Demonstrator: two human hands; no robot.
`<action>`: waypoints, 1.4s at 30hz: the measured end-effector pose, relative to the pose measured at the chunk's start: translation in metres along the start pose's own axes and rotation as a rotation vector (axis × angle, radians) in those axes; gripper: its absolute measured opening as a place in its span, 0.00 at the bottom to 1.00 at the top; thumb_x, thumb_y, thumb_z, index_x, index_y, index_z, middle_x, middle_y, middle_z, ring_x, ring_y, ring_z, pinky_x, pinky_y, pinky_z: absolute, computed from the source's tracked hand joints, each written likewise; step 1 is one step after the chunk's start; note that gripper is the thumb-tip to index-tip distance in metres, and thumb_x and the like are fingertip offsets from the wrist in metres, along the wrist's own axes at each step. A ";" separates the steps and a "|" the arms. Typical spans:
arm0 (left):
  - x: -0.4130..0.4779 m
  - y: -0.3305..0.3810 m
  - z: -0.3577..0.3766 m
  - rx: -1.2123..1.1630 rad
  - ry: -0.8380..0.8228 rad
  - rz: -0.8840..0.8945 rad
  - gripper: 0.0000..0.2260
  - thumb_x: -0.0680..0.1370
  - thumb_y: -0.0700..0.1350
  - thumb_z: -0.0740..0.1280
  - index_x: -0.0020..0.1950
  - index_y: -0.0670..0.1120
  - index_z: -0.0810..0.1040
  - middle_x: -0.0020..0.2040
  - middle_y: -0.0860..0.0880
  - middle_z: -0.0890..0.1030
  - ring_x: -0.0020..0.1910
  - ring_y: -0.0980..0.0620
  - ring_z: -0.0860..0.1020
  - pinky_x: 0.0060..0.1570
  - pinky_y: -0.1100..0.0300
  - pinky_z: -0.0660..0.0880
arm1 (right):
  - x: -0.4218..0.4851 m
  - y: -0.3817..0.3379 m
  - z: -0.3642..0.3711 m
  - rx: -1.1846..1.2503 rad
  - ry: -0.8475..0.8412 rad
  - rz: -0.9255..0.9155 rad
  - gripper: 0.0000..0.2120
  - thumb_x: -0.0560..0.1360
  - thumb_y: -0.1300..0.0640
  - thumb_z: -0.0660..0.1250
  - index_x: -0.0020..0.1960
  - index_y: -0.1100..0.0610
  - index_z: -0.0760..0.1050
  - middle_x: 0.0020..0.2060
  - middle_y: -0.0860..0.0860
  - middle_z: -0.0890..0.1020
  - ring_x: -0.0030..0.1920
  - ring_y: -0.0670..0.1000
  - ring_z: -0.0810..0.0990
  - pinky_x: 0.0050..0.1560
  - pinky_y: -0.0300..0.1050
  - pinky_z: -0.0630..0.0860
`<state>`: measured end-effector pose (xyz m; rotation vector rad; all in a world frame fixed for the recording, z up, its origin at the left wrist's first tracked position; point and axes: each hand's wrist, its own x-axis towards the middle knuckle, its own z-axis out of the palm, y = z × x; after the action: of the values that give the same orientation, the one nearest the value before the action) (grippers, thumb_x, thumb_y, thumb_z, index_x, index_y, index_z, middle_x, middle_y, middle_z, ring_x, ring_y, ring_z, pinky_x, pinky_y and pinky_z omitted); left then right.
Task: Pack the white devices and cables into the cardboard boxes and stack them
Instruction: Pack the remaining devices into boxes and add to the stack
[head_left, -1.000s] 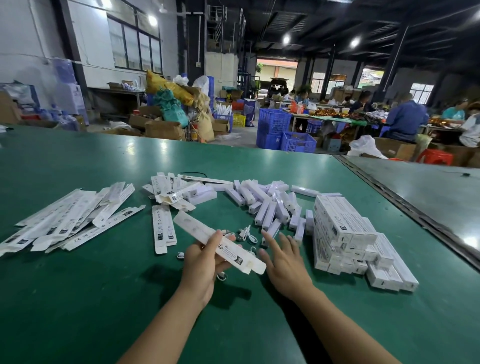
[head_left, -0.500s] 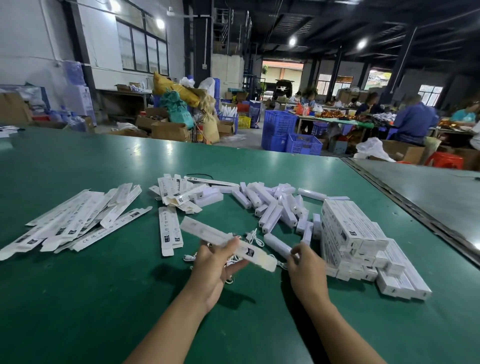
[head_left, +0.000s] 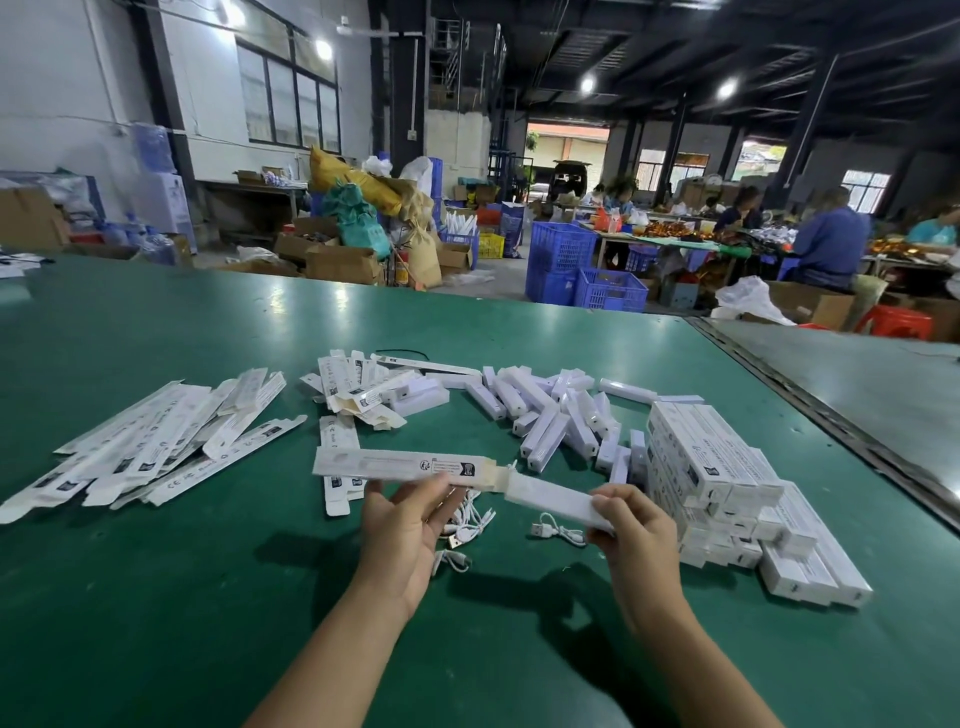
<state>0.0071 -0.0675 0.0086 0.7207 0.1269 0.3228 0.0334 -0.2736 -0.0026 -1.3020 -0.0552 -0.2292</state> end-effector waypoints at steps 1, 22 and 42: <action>0.000 0.000 0.000 -0.010 -0.003 0.007 0.21 0.76 0.25 0.64 0.65 0.43 0.68 0.56 0.34 0.76 0.58 0.37 0.77 0.53 0.49 0.81 | 0.000 0.001 0.001 0.003 -0.015 0.002 0.17 0.75 0.70 0.64 0.32 0.54 0.79 0.33 0.49 0.79 0.33 0.46 0.75 0.32 0.38 0.74; -0.002 0.001 0.003 -0.058 0.001 0.038 0.19 0.77 0.24 0.62 0.62 0.43 0.68 0.50 0.35 0.79 0.51 0.40 0.81 0.46 0.54 0.84 | -0.007 -0.005 0.007 0.046 -0.060 -0.045 0.14 0.76 0.68 0.67 0.36 0.55 0.81 0.35 0.50 0.81 0.35 0.47 0.79 0.36 0.38 0.78; -0.002 -0.007 0.001 0.110 0.004 0.060 0.17 0.76 0.25 0.65 0.62 0.37 0.70 0.49 0.38 0.80 0.48 0.45 0.84 0.46 0.55 0.83 | -0.012 -0.001 0.012 -0.315 -0.170 -0.063 0.11 0.72 0.63 0.74 0.41 0.47 0.86 0.36 0.53 0.86 0.37 0.48 0.83 0.42 0.40 0.80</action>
<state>0.0072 -0.0734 0.0046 0.8341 0.1280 0.3773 0.0226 -0.2605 -0.0002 -1.6336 -0.2123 -0.1851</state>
